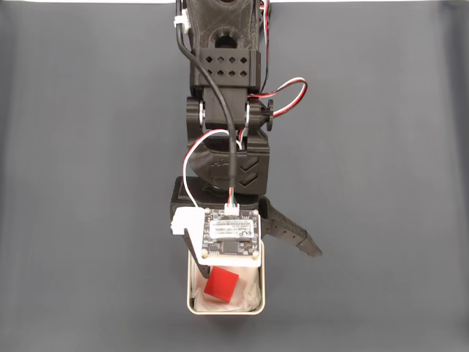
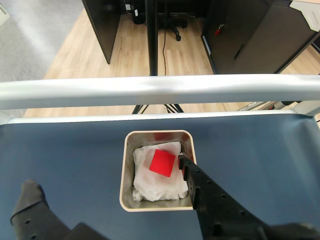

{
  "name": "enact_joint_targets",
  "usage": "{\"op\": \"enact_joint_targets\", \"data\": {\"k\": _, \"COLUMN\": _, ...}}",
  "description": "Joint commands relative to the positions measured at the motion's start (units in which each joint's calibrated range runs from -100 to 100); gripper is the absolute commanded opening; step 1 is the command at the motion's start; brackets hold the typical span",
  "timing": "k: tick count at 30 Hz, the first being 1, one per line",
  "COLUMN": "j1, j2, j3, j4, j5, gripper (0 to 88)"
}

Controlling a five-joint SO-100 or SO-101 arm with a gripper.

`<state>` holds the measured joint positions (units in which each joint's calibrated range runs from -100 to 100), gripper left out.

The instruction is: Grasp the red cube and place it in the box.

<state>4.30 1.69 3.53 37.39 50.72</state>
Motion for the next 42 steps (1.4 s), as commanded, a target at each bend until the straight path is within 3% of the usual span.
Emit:
{"op": "enact_joint_targets", "data": {"k": 1, "j1": 0.2, "j2": -3.7, "j3": -0.2, "j4": -1.3, "j5": -0.6, "gripper": 53.4}}
{"op": "enact_joint_targets", "data": {"k": 4, "j1": 0.0, "j2": -4.7, "j3": -0.1, "j4": -1.0, "j5": -0.7, "gripper": 39.0}}
{"op": "enact_joint_targets", "data": {"k": 6, "j1": -0.4, "j2": -6.2, "j3": 0.0, "j4": -0.8, "j5": -0.6, "gripper": 19.0}}
{"op": "enact_joint_targets", "data": {"k": 9, "j1": -1.0, "j2": -9.3, "j3": -0.1, "j4": 0.2, "j5": -0.4, "gripper": 0.4}}
{"op": "enact_joint_targets", "data": {"k": 18, "j1": -3.2, "j2": -28.1, "j3": 9.2, "j4": 3.9, "j5": -1.2, "gripper": 0.0}}
{"op": "enact_joint_targets", "data": {"k": 30, "j1": -3.9, "j2": -72.3, "j3": 64.9, "j4": 1.0, "j5": 0.5, "gripper": 0.0}}
{"op": "enact_joint_targets", "data": {"k": 35, "j1": -3.7, "j2": -91.0, "j3": 85.1, "j4": 8.8, "j5": 0.1, "gripper": 0.0}}
{"op": "enact_joint_targets", "data": {"k": 42, "j1": -3.5, "j2": -101.4, "j3": 95.6, "j4": 27.9, "j5": -0.9, "gripper": 0.0}}
